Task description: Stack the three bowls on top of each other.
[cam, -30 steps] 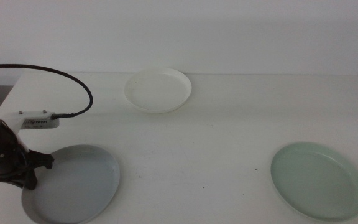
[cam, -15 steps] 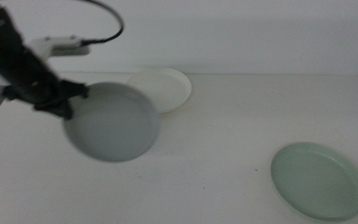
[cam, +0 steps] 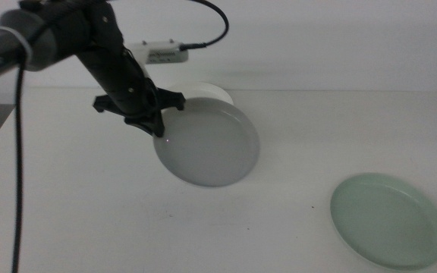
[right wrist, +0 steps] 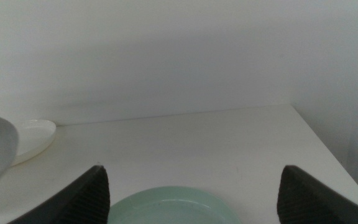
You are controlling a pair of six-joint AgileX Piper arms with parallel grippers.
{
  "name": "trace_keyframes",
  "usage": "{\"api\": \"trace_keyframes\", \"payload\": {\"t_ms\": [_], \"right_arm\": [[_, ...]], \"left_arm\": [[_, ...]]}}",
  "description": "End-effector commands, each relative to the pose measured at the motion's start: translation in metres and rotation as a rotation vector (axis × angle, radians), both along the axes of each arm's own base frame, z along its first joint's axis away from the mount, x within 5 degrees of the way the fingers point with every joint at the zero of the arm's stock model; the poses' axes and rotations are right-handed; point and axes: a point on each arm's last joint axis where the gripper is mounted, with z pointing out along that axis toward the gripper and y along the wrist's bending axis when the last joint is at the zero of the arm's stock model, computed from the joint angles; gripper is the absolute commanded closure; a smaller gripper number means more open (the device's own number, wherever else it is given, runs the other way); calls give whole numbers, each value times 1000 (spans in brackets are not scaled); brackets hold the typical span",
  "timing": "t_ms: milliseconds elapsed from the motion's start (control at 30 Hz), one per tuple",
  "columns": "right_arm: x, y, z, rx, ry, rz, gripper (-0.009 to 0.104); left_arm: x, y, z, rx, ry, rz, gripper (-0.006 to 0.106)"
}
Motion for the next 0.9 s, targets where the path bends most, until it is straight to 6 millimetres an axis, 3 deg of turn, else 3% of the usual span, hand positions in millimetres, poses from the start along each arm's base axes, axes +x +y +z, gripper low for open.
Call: {"api": "trace_keyframes", "payload": {"t_ms": [0,300,867], "right_arm": [[0,0,0,-10,-11,-5,2],[0,0,0,-10,-11,-5,2],[0,0,0,-10,-11,-5,2]], "left_arm": [[2,-11,-5,-25,22,-2,102],[9,-35,-31,-62,51,-17,102],[11,-44,-69,-68,155,0,102]]}}
